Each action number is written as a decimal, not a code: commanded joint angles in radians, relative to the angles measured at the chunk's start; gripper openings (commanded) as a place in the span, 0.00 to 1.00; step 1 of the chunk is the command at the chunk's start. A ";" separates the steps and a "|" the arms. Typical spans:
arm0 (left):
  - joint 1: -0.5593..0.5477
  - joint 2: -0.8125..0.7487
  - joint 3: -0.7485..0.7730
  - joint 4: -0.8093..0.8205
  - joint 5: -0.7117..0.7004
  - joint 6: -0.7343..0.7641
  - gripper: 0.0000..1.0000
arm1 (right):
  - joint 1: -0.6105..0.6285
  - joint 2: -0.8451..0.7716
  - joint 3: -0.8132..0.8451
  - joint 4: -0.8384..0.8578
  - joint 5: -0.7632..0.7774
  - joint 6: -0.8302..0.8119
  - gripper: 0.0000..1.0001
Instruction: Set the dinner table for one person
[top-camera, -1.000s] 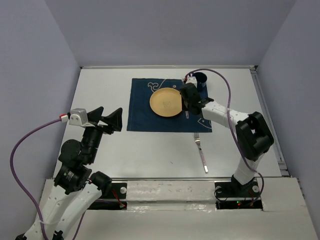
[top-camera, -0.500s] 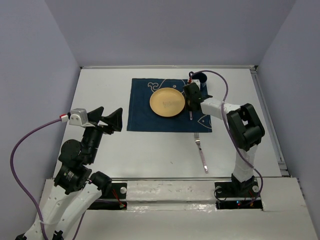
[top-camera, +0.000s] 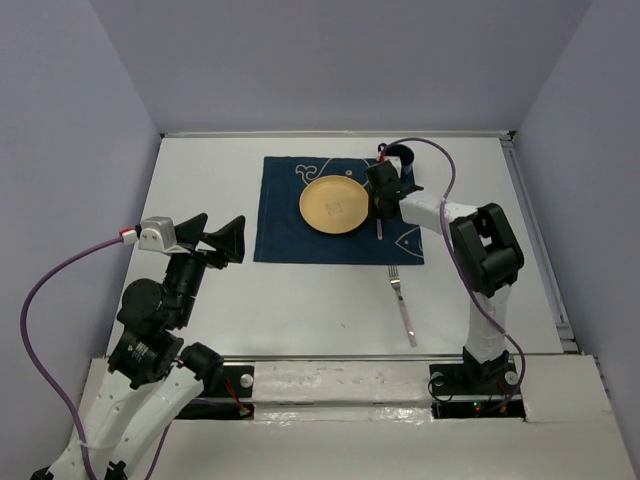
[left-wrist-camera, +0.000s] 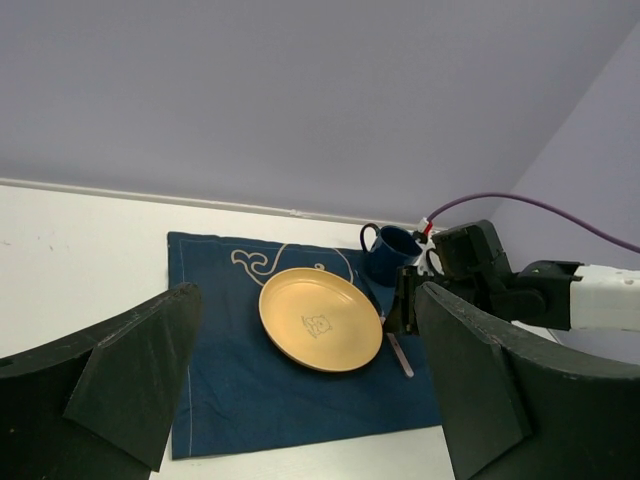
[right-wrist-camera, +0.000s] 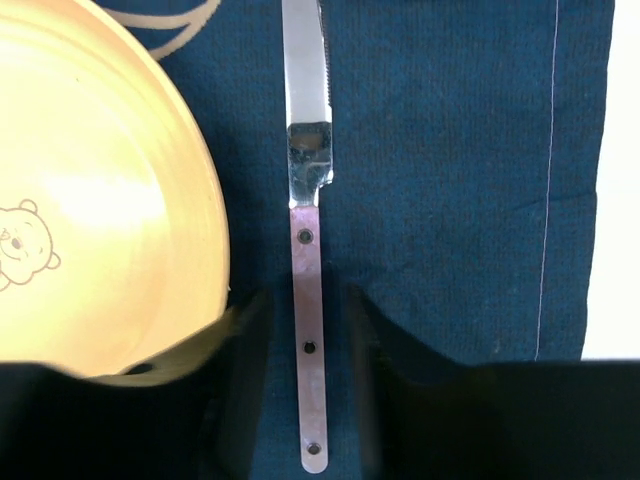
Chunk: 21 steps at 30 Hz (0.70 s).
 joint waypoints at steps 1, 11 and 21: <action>0.007 0.001 0.000 0.038 0.002 0.014 0.99 | -0.007 -0.040 0.044 -0.020 0.000 0.023 0.49; 0.007 -0.007 0.000 0.039 0.008 0.011 0.99 | 0.026 -0.444 -0.315 -0.022 -0.188 0.081 0.52; 0.007 -0.001 -0.002 0.046 0.037 0.003 0.99 | 0.144 -0.863 -0.757 -0.244 -0.313 0.341 0.61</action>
